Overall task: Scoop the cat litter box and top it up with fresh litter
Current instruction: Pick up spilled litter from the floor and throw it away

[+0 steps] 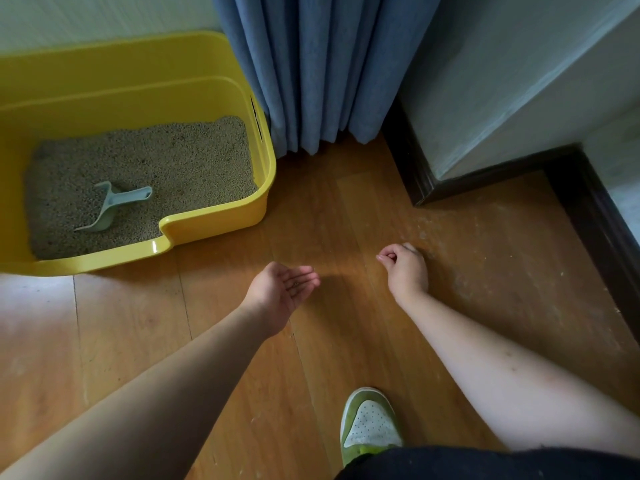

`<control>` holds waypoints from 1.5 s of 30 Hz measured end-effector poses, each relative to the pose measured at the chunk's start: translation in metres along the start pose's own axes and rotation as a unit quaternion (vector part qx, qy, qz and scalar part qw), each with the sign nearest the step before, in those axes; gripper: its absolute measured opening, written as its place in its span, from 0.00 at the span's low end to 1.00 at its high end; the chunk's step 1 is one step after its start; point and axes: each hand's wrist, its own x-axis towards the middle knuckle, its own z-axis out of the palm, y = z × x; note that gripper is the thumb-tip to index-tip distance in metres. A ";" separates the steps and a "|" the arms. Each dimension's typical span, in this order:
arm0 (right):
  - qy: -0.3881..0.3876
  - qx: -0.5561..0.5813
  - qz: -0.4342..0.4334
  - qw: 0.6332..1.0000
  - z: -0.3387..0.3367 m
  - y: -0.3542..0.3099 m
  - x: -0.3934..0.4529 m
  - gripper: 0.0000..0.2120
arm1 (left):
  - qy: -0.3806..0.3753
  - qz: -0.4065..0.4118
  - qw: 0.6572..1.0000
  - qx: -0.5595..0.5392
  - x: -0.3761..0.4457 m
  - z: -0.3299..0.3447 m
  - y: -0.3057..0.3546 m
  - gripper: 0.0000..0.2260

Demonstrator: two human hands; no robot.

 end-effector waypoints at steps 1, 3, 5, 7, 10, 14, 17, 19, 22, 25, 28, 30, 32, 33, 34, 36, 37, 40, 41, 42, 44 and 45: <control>-0.005 -0.006 -0.003 1.000 0.000 0.001 0.000 0.04 | 0.002 -0.001 1.000 0.000 0.000 0.000 0.000 0.20; -0.008 -0.005 -0.003 1.000 -0.001 0.002 0.001 0.04 | 0.002 -0.002 1.000 -0.001 0.000 0.000 -0.001 0.20; -0.006 0.007 0.007 1.000 -0.002 0.004 0.001 0.04 | -0.003 -0.003 1.000 0.001 0.000 0.001 -0.002 0.19; -0.001 0.027 0.021 0.999 -0.003 0.003 -0.001 0.05 | -0.004 -0.004 1.000 0.001 0.001 0.003 -0.003 0.19; 0.010 0.085 0.055 0.995 -0.006 0.000 -0.003 0.05 | -0.004 -0.002 1.000 -0.001 0.003 0.003 -0.004 0.19; 0.014 0.141 0.062 0.988 -0.013 -0.002 -0.011 0.05 | 0.001 -0.001 1.000 -0.002 0.002 0.005 -0.005 0.19; 0.006 0.147 0.048 0.988 -0.021 -0.007 -0.021 0.04 | -0.001 -0.003 1.000 0.004 0.002 0.011 -0.007 0.19; -0.005 0.141 0.021 0.990 -0.024 -0.017 -0.031 0.03 | -0.004 -0.004 1.000 0.010 0.003 0.017 -0.010 0.19; -0.033 0.131 -0.047 0.990 -0.024 -0.037 -0.051 0.01 | -0.007 -0.008 1.000 0.016 0.004 0.024 -0.015 0.19; -0.064 0.132 -0.124 0.981 -0.020 -0.053 -0.070 0.02 | -0.018 -0.008 1.000 0.024 0.004 0.027 -0.020 0.19; -0.084 0.134 -0.163 0.974 -0.016 -0.058 -0.077 0.05 | -0.023 -0.005 0.999 0.038 0.003 0.030 -0.023 0.18; -0.063 0.122 -0.181 0.974 -0.015 -0.054 -0.075 0.06 | -0.027 -0.012 0.999 0.036 0.002 0.029 -0.023 0.18; -0.029 0.110 -0.156 0.981 -0.012 -0.042 -0.066 0.07 | -0.031 -0.020 0.999 0.030 0.003 0.027 -0.021 0.19; -0.012 0.104 -0.115 0.988 -0.012 -0.035 -0.059 0.08 | -0.030 -0.020 0.999 0.029 0.003 0.026 -0.019 0.19; 0.005 0.093 -0.066 0.993 -0.011 -0.025 -0.051 0.09 | -0.028 -0.018 0.999 0.027 0.003 0.025 -0.018 0.19; 0.022 0.056 0.004 0.998 -0.010 -0.006 -0.036 0.10 | -0.022 -0.014 0.999 0.020 0.003 0.022 -0.016 0.19; 0.016 0.041 0.017 0.999 -0.009 0.002 -0.031 0.10 | -0.021 -0.012 1.000 0.016 0.003 0.020 -0.014 0.19; -0.013 0.013 0.002 1.000 -0.008 0.012 -0.020 0.10 | -0.011 -0.006 1.000 0.016 0.002 0.013 -0.009 0.19; -0.015 0.009 -0.006 1.000 -0.007 0.012 -0.018 0.10 | -0.008 -0.004 1.000 0.017 0.002 0.011 -0.007 0.19; -0.013 0.009 -0.009 1.000 -0.007 0.012 -0.017 0.09 | -0.007 -0.002 1.000 0.018 0.001 0.009 -0.006 0.19; -0.006 0.013 -0.013 1.000 -0.006 0.010 -0.014 0.08 | -0.007 0.003 1.000 0.019 0.000 0.006 -0.003 0.19; -0.003 0.011 -0.016 1.000 -0.005 0.010 -0.014 0.07 | -0.007 0.004 1.000 0.018 -0.001 0.005 -0.001 0.20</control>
